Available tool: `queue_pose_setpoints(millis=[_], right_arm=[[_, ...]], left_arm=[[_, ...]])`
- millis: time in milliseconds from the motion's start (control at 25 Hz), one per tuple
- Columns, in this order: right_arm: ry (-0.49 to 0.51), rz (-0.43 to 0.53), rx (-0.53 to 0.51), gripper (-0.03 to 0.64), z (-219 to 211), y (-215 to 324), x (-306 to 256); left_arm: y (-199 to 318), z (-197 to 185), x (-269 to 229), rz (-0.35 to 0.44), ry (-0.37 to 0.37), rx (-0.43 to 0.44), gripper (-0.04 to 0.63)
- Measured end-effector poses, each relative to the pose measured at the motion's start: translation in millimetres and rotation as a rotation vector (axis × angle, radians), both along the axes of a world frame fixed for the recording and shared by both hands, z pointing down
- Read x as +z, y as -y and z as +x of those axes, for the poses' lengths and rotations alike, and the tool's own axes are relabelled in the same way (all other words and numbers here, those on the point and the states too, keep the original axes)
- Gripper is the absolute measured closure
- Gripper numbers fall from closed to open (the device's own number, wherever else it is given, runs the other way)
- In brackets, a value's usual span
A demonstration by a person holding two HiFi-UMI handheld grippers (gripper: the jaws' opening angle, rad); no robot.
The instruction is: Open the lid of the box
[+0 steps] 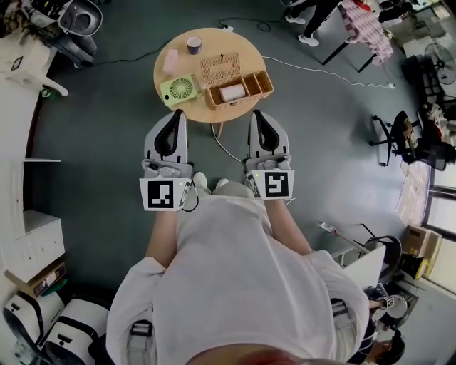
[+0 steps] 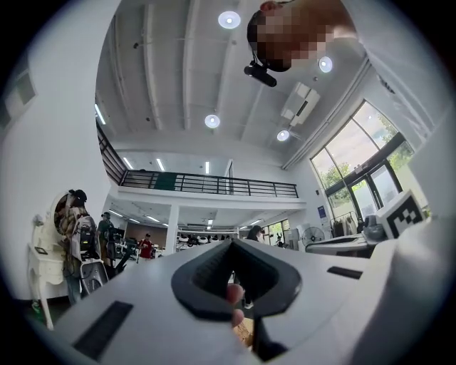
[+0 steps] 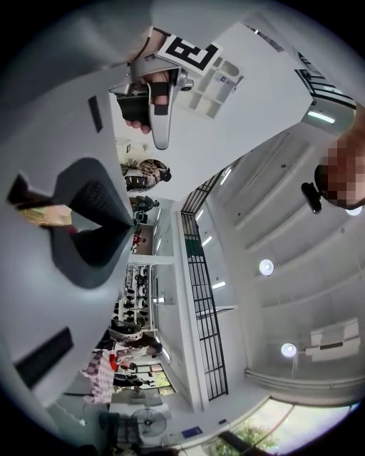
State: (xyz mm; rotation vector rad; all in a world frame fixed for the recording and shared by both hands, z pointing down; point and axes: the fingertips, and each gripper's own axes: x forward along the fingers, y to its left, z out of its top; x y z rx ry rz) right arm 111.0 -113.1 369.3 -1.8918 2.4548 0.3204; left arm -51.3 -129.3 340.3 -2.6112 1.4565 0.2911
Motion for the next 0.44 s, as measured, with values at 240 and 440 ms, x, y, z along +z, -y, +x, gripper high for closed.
queue_pose_setpoints(millis=[240, 440], right_arm=[[0.02, -0.01, -0.058, 0.618, 13.7, -39.2, -3.0], [0.026, -0.005, -0.081, 0.618, 31.0, -67.3, -5.8]], left_arm=[[-52.7, 20.2, -4.2, -0.023, -0.007, -0.014, 0.598], [-93.5, 38.5, -3.7, -0.036, 0.01, -0.013, 0.598]])
